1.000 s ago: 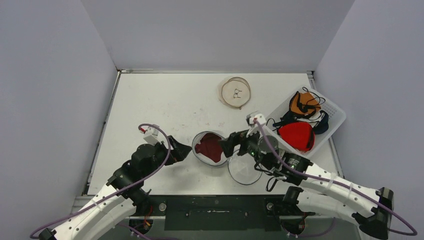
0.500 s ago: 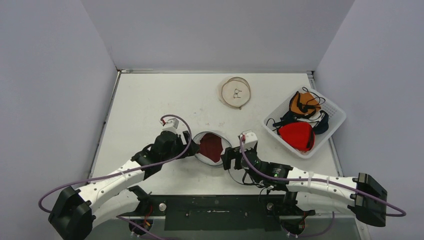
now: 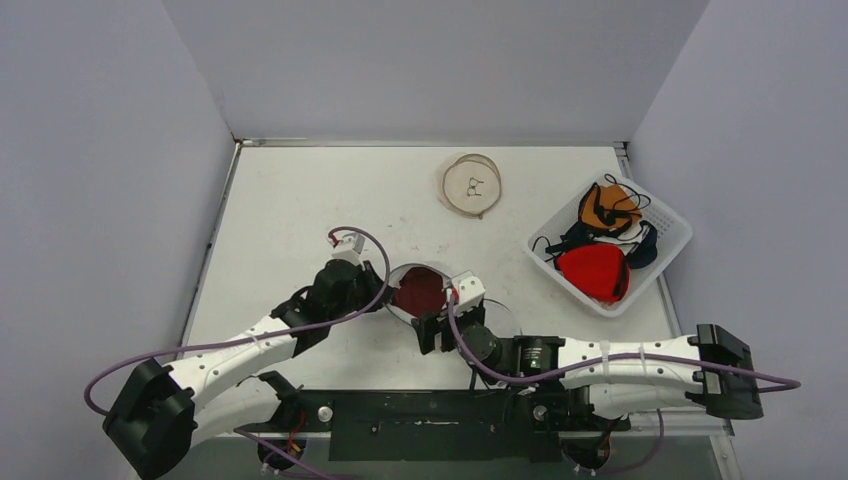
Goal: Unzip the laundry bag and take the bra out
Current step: Pick up the bra from the laundry bag.
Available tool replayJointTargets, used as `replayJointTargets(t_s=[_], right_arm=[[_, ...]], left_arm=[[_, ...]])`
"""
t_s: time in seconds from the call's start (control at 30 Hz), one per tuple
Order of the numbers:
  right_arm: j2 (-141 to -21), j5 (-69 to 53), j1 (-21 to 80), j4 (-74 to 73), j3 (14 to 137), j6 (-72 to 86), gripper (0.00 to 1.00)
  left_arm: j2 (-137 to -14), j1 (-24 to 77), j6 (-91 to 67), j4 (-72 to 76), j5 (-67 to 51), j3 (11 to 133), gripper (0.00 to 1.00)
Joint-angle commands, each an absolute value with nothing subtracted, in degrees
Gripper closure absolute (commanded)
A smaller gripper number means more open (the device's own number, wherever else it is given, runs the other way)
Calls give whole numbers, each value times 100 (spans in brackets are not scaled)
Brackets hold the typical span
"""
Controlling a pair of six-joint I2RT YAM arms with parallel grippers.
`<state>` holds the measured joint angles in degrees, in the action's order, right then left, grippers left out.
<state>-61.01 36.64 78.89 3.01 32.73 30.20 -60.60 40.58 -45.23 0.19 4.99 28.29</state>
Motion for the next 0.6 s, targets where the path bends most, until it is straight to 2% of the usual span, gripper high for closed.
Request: replayJointTargets(t_s=[0.0,0.17,0.27,0.37,0.5,0.57], right_arm=[[-6400,3873,7900,712,3816,2664,23],[-7129,3201,7236,1110,3651,2775,33],[-7424,3070,7079,1331,3395,2738,37],[-7497,2902,7162,1587,3108,2513,37],[-7335,2595,7294,1560,2785,2290,38],[-7203,2503,7338,1459,2661,2230,38]], left_arm=[[-5701,4176,-4577,508,315,2631,95],[-5625,4436,-4688,527,310,2445,96],[-5519,4568,-4771,395,367,2394,91],[-5299,4613,-4840,168,417,2365,64],[-4885,4576,-4702,-466,671,2462,34],[-4718,4511,-4527,-665,765,2571,27]])
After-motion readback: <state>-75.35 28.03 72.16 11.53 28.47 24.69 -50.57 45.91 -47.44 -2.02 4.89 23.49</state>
